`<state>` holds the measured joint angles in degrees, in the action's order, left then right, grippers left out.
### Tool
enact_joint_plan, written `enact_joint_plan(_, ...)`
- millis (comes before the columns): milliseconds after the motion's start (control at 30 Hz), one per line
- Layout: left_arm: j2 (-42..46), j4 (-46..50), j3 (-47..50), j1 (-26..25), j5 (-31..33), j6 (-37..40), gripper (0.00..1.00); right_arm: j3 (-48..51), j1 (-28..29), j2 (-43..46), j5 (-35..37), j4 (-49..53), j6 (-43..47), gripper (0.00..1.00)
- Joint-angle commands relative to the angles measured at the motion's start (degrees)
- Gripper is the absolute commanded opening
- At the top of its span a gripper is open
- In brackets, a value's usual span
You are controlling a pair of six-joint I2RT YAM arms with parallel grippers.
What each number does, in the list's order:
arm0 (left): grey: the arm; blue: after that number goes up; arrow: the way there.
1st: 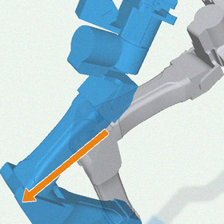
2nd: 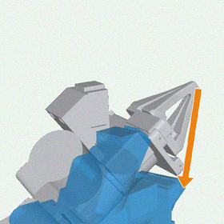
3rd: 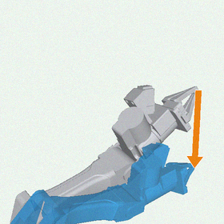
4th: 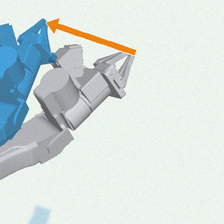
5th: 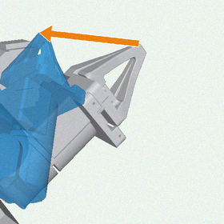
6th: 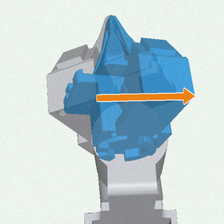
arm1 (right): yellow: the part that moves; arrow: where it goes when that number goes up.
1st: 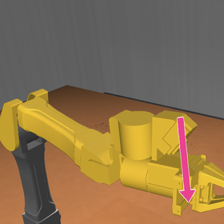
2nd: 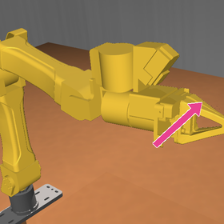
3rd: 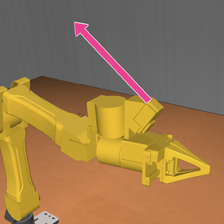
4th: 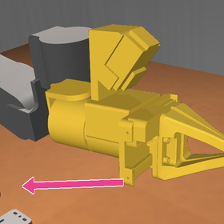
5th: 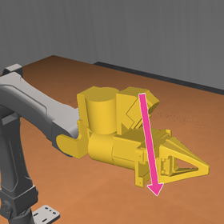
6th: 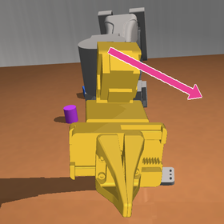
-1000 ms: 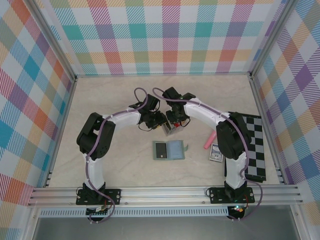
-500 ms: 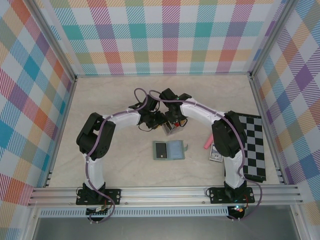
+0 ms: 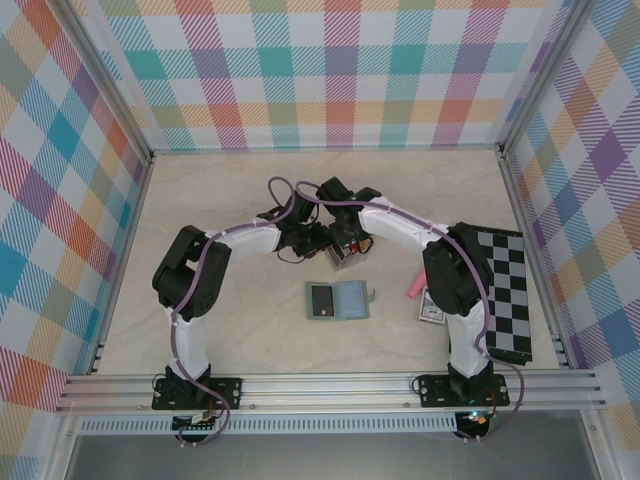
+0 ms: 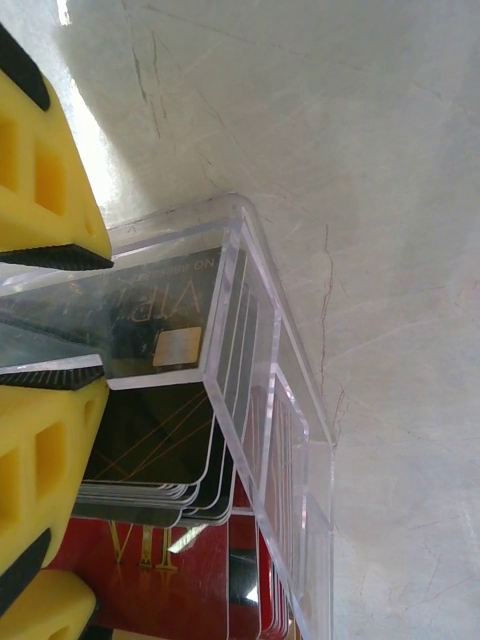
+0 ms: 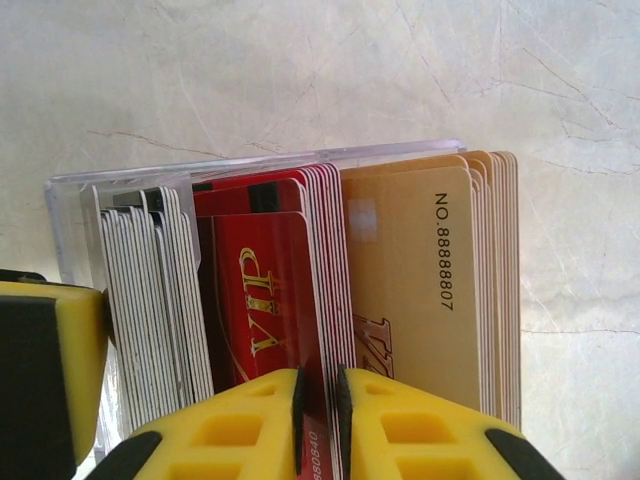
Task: Put the credit cards into the card holder
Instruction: Pick up several credit cards from the storage box.
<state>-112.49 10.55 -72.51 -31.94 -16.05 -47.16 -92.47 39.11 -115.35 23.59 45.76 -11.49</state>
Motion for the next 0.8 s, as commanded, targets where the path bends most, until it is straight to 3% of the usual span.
enact_joint_plan(0, -0.3, 4.0, 1.8, 0.5, 1.3, 0.0, 0.32, -1.7, -0.5, 1.2, 3.4, 2.2, 0.3, 0.17)
enact_joint_plan(767, -0.6, 4.4, 1.8, 0.5, 1.5, 0.1, 0.32, -2.2, -0.5, 3.9, 2.8, 3.3, 0.2, 0.11)
